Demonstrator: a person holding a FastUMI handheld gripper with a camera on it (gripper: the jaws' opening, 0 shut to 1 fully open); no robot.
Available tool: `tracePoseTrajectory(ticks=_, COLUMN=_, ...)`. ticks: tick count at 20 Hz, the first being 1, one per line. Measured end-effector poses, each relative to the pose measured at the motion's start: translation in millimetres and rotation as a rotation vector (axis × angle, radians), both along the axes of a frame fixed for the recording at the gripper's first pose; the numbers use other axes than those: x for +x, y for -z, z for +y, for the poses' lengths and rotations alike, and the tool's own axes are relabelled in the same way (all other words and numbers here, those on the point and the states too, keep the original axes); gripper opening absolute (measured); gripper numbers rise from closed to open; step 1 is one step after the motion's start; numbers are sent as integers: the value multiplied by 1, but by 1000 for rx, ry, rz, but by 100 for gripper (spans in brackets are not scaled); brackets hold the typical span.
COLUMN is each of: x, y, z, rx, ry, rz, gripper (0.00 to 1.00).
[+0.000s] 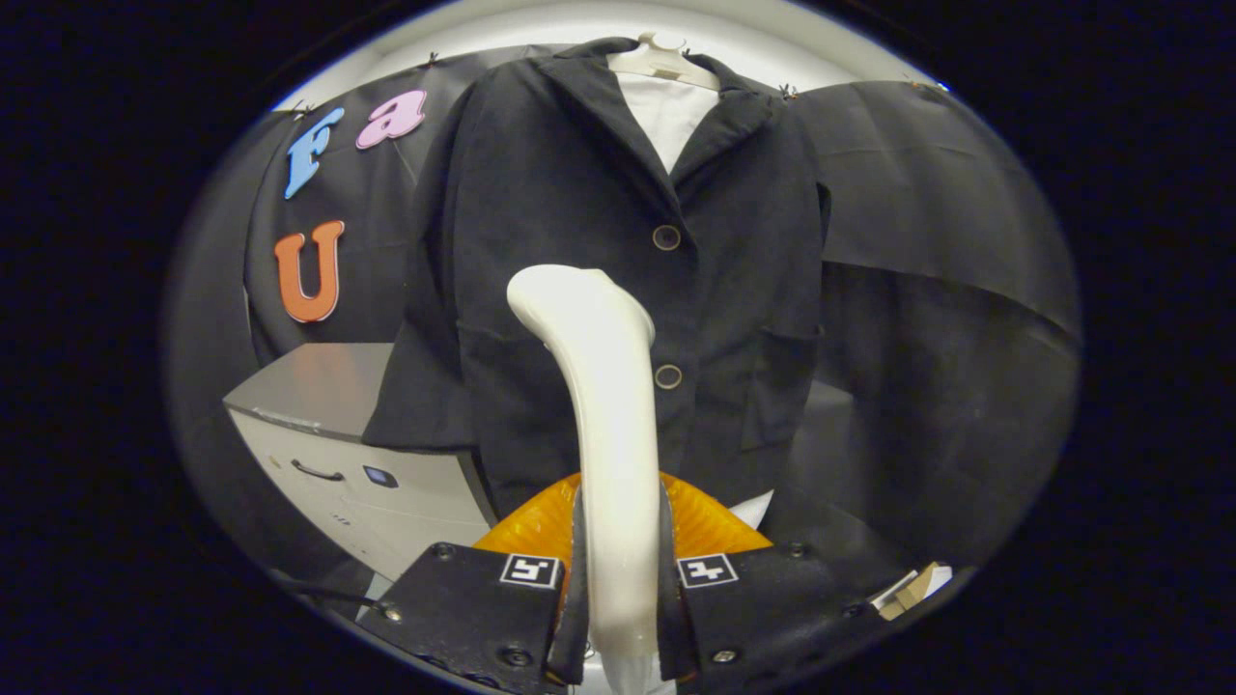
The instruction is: Iron the clothes twice with a garment steamer, once on the left side and once on the right side.
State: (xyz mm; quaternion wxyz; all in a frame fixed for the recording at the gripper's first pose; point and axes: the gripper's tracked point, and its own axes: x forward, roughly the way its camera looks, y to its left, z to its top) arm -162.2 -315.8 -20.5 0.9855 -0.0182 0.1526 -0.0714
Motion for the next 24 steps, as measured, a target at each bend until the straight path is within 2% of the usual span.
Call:
tracePoseTrajectory(ticks=7, x=-10, y=55, z=1, rx=4, ry=-13, rz=51, gripper=31)
tracePoseTrajectory(ticks=18, x=-20, y=162, z=-3, rx=7, ry=-25, rz=201, gripper=31)
tracePoseTrajectory(ticks=24, x=-30, y=152, z=-8, rx=72, ry=-24, rz=215, gripper=31)
